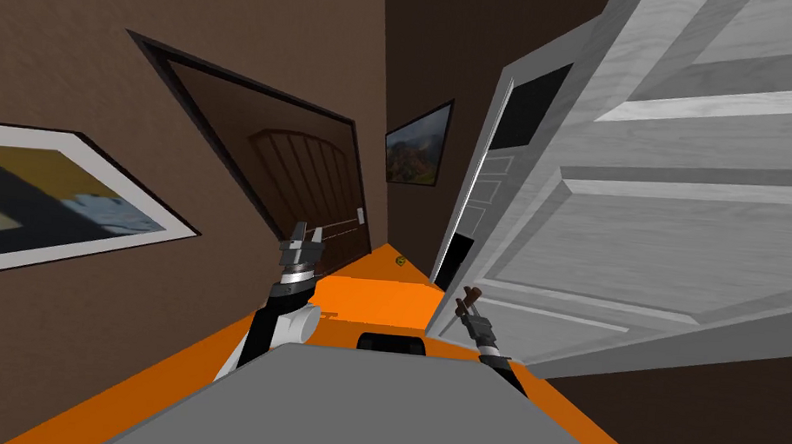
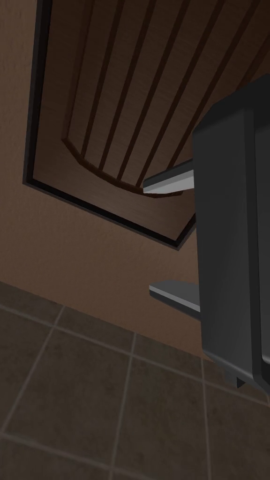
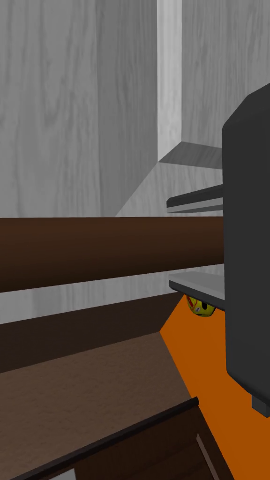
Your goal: Pull the door open
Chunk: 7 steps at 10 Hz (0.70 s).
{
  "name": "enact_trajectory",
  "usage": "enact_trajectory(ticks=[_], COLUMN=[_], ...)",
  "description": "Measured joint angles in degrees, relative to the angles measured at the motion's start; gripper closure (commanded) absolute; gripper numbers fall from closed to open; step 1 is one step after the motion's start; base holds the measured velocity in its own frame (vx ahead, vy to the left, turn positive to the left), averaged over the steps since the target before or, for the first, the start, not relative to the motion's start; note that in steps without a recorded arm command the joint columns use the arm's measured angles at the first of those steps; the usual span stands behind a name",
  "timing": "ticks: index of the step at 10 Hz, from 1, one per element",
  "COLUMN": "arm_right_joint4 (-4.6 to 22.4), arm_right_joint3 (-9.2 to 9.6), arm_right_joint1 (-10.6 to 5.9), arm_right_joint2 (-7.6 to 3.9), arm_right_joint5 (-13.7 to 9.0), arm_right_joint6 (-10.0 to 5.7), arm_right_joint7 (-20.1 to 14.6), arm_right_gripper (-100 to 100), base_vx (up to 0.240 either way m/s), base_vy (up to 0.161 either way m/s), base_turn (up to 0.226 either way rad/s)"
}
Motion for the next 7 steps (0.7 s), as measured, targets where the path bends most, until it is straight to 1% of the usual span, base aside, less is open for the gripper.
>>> enact_trajectory(ticks=[2, 3, 4, 6, 7], arm_right_joint4=[-0.33, -0.26, -0.17, 0.40, 0.55], arm_right_joint3=[0.98, 1.44, 1.63, 2.09, 2.52], arm_right_joint1=[0.73, 0.90, 1.01, 1.08, 1.43], arm_right_joint2=[-1.05, -1.42, -1.38, -2.08, -2.50], arm_right_joint5=[0.53, 0.82, 0.91, 1.19, 1.42], arm_right_joint6=[-0.95, -1.52, -1.57, -2.67, -3.39], arm_right_joint7=[-1.02, -1.49, -1.59, -2.36, -2.86], arm_right_gripper=[100, 100, 100, 100, 100], base_vx=[-0.220, -0.100, -0.154, -0.213, -0.228], base_vy=[-0.048, -0.014, -0.007, -0.050, -0.066], base_turn=[0.129, 0.022, 0.138, 0.137, 0.162])
